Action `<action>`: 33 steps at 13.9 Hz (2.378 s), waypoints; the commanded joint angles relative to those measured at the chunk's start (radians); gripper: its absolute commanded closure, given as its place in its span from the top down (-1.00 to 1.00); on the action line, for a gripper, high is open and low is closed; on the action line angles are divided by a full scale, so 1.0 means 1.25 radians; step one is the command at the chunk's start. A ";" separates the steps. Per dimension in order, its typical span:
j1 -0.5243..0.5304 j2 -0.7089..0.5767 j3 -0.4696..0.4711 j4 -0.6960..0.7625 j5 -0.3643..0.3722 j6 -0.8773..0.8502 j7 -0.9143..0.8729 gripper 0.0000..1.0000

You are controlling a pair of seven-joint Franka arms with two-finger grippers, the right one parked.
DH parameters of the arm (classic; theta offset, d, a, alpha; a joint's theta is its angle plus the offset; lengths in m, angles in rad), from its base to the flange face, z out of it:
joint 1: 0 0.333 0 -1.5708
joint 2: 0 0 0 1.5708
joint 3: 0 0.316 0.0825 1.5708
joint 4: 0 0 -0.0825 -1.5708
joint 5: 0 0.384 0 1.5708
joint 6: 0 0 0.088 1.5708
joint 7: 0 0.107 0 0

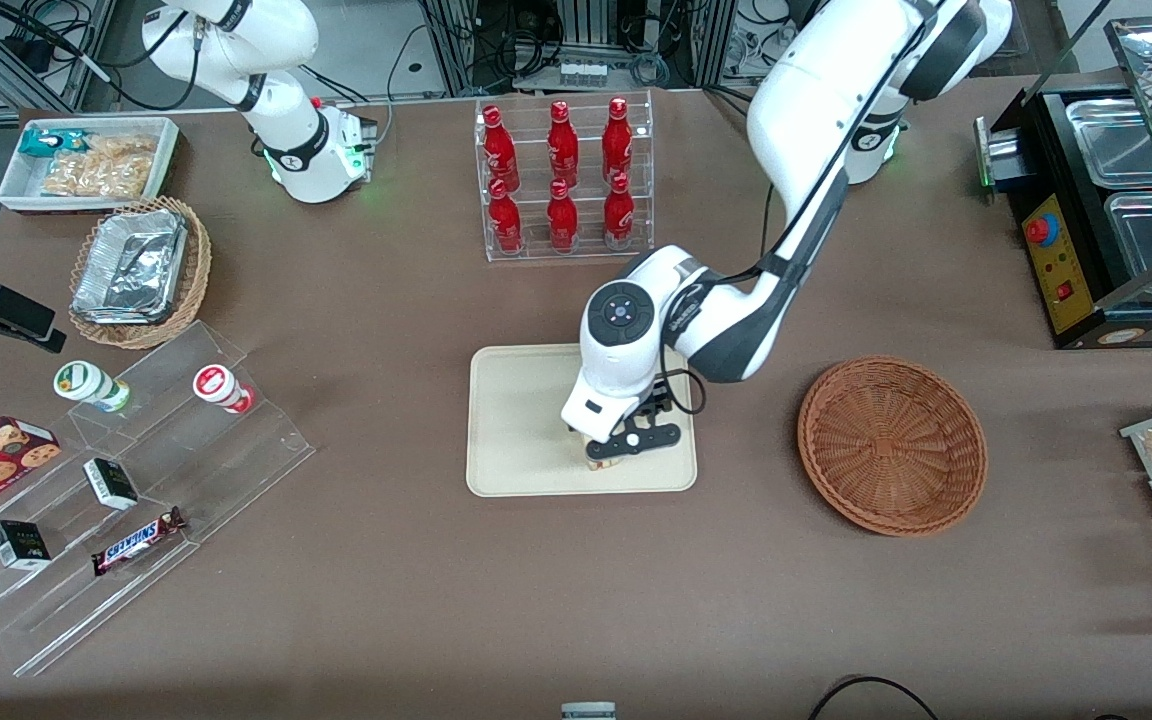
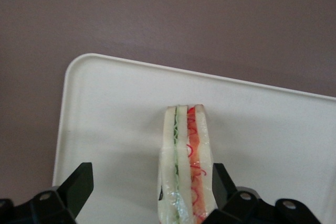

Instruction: Place sandwich from basket to tray

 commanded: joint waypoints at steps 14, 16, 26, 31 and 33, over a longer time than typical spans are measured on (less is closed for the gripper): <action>0.406 -0.434 0.006 -0.028 -0.049 -0.592 0.574 1.00; 0.423 -0.460 0.006 -0.024 -0.054 -0.636 0.590 1.00; 0.443 -0.464 0.006 -0.004 -0.054 -0.696 0.591 1.00; 0.445 -0.541 0.007 -0.095 -0.052 -0.680 0.683 1.00; 0.444 -0.567 0.007 -0.130 -0.050 -0.673 0.683 1.00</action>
